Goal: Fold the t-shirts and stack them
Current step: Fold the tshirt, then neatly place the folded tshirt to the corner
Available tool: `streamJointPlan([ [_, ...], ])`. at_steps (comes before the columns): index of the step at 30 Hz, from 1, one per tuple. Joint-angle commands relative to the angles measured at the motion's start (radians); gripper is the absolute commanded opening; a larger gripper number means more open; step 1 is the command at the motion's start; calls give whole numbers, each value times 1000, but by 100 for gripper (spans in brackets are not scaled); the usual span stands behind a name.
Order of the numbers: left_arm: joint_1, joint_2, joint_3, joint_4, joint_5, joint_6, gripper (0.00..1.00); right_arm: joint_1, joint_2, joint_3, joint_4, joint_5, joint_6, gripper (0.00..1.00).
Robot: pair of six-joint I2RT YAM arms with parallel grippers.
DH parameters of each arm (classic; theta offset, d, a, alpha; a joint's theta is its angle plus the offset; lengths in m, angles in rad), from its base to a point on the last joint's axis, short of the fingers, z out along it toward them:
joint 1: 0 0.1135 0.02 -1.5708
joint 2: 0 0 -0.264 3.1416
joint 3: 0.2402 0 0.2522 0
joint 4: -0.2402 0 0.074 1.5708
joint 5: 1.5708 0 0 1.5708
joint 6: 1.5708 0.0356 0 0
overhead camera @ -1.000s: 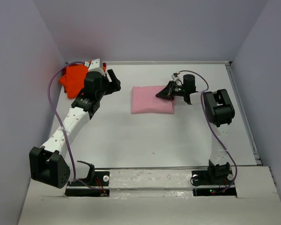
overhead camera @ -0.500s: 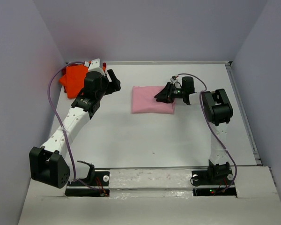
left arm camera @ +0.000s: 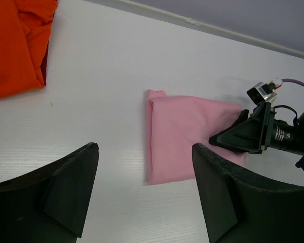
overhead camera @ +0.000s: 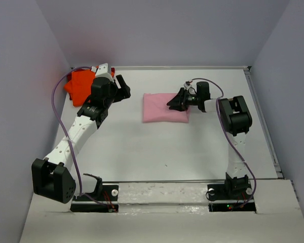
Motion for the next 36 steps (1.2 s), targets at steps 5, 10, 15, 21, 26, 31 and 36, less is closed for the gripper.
streamJointPlan([
  [5, -2, -12, -1, 36, -5, 16, 83, 6, -148, 86, -302, 157, -189, 63],
  [10, 0, -10, 1, 34, -3, 14, 83, 6, -291, 99, -454, 242, -270, 64],
  [15, 0, -10, 1, 34, -2, 16, 83, 28, -362, 82, -567, 319, -360, 64],
  [21, 3, -10, 2, 36, 12, 14, 83, 228, -336, 210, -889, 710, -609, 67],
  [26, 21, -7, 0, 36, 27, 11, 83, 377, -283, 266, -977, 1230, -863, 71],
  [31, 20, -15, -6, 36, 31, 8, 83, 413, -340, 189, -886, 1373, -962, 92],
  [36, 21, -1, -3, 36, 54, 7, 83, 431, -383, 120, -812, 1413, -1060, 100],
])
